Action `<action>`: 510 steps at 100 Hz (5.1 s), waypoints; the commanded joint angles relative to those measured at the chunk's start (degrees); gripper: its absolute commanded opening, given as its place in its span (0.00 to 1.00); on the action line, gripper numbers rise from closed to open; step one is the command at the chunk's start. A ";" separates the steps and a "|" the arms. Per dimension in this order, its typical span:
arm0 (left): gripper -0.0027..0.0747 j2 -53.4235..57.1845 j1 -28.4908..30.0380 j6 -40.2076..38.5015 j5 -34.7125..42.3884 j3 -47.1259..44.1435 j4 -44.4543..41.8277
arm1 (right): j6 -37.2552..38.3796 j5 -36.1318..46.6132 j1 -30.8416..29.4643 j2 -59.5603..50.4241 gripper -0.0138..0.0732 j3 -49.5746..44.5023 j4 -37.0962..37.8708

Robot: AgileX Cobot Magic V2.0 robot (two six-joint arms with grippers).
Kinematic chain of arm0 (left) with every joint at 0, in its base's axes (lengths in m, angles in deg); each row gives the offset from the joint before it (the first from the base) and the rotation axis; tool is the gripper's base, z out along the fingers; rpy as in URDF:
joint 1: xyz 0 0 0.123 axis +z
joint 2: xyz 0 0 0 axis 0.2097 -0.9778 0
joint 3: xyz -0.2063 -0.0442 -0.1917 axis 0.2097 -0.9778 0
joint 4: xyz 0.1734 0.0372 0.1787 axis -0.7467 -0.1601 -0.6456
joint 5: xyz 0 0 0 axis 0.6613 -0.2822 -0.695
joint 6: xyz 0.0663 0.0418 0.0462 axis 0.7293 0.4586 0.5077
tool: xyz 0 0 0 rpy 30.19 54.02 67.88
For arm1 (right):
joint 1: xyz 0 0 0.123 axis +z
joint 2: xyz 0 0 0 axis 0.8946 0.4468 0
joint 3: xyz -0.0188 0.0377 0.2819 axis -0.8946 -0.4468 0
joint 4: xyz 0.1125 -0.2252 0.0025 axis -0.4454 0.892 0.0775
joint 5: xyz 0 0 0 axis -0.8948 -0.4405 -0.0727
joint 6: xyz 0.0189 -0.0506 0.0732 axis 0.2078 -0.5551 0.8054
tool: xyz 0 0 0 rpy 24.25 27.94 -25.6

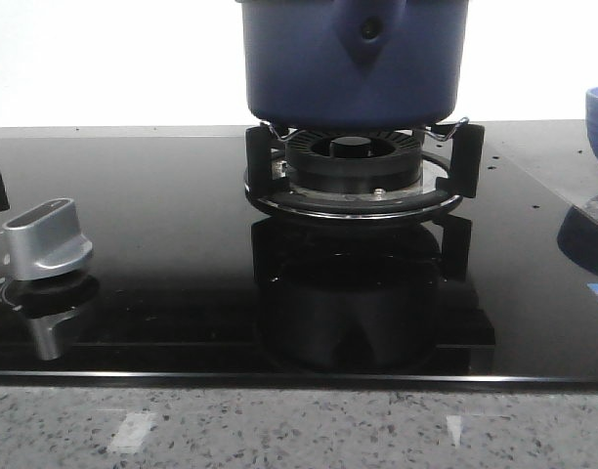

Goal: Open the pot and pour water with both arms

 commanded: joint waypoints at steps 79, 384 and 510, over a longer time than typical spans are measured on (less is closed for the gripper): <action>0.01 1.56 -0.30 -0.56 4.24 -1.79 0.08 | -0.09 4.56 0.02 -1.17 0.10 -1.41 0.33; 0.72 -78.49 -23.40 99.19 -32.26 65.22 92.25 | -9.19 -28.75 10.71 19.36 0.68 37.78 -14.50; 0.71 -99.12 -28.39 107.57 -30.78 83.14 94.96 | -9.19 -30.46 10.71 19.36 0.68 37.78 -14.25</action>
